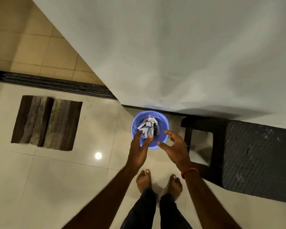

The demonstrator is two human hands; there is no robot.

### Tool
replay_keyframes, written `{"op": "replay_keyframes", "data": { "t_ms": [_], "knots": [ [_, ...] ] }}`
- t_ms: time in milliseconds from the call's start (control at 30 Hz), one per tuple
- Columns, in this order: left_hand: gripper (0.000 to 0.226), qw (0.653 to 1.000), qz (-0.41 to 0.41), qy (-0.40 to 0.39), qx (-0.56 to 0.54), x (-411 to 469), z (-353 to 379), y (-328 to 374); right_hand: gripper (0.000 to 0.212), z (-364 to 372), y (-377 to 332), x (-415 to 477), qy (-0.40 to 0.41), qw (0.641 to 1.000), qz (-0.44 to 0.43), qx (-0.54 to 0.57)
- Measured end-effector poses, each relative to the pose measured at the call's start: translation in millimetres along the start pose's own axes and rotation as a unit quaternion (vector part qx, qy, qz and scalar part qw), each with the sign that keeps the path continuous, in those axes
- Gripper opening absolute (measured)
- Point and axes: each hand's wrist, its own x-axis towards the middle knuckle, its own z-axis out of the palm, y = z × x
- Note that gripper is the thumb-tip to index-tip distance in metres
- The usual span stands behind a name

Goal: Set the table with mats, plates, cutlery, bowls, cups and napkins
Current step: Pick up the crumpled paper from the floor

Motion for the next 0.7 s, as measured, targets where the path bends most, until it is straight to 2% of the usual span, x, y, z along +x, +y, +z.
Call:
{"op": "replay_keyframes", "data": {
  "t_ms": [100, 233, 433, 567, 700],
  "knots": [
    [0.045, 0.999, 0.01, -0.023, 0.034, -26.3, 3.4, 29.9, 0.042, -23.8, -16.5, -25.6, 0.004, 1.0, 0.002, 0.003],
    [0.025, 0.992, 0.077, -0.059, 0.075, -56.8, 10.1, 74.7, 0.04, -60.4, -47.7, -58.0, 0.027, 1.0, 0.003, 0.009],
    [0.04, 0.984, 0.106, -0.09, 0.113, -112.1, 17.4, 133.6, 0.048, -108.5, -86.9, -107.3, 0.073, 0.997, -0.01, 0.003],
    [0.049, 0.979, 0.123, -0.086, 0.136, -138.2, 7.1, 144.9, 0.057, -126.5, -104.5, -142.9, 0.095, 0.995, -0.01, 0.004],
    [0.038, 0.965, 0.15, -0.108, 0.184, -160.2, 5.0, 156.1, 0.061, -144.1, -116.6, -172.1, 0.13, 0.991, -0.012, 0.008]
  ]
}}
